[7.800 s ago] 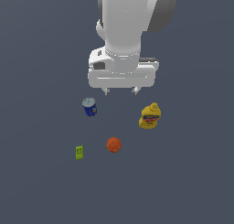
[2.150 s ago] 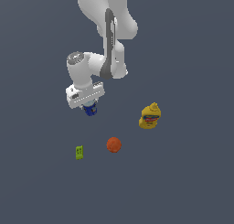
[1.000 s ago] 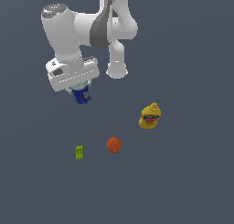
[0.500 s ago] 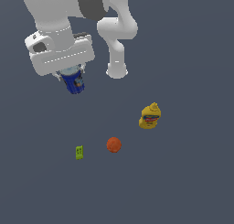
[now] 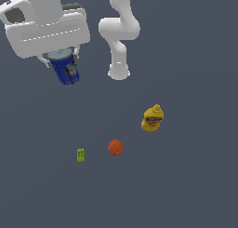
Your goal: Pick up a designated object from a clutter of objects.
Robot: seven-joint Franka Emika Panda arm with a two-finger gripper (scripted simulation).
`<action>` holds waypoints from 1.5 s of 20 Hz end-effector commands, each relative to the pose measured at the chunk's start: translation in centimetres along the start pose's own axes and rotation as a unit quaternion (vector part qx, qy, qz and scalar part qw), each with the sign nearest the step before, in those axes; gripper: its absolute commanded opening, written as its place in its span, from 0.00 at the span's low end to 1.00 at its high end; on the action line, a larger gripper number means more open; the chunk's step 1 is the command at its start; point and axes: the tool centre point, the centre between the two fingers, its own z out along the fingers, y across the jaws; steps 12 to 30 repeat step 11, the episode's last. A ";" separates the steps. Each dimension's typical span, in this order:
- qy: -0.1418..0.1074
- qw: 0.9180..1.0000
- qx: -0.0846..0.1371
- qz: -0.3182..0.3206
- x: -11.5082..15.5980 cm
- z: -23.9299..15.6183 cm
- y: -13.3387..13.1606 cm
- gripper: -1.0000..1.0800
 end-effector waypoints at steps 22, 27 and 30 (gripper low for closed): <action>0.001 1.000 -0.001 0.000 0.7 -3.2 0.7 0.00; 0.001 1.000 -0.001 0.000 0.7 -3.2 0.7 0.00; 0.001 1.000 -0.001 0.000 0.7 -3.2 0.7 0.00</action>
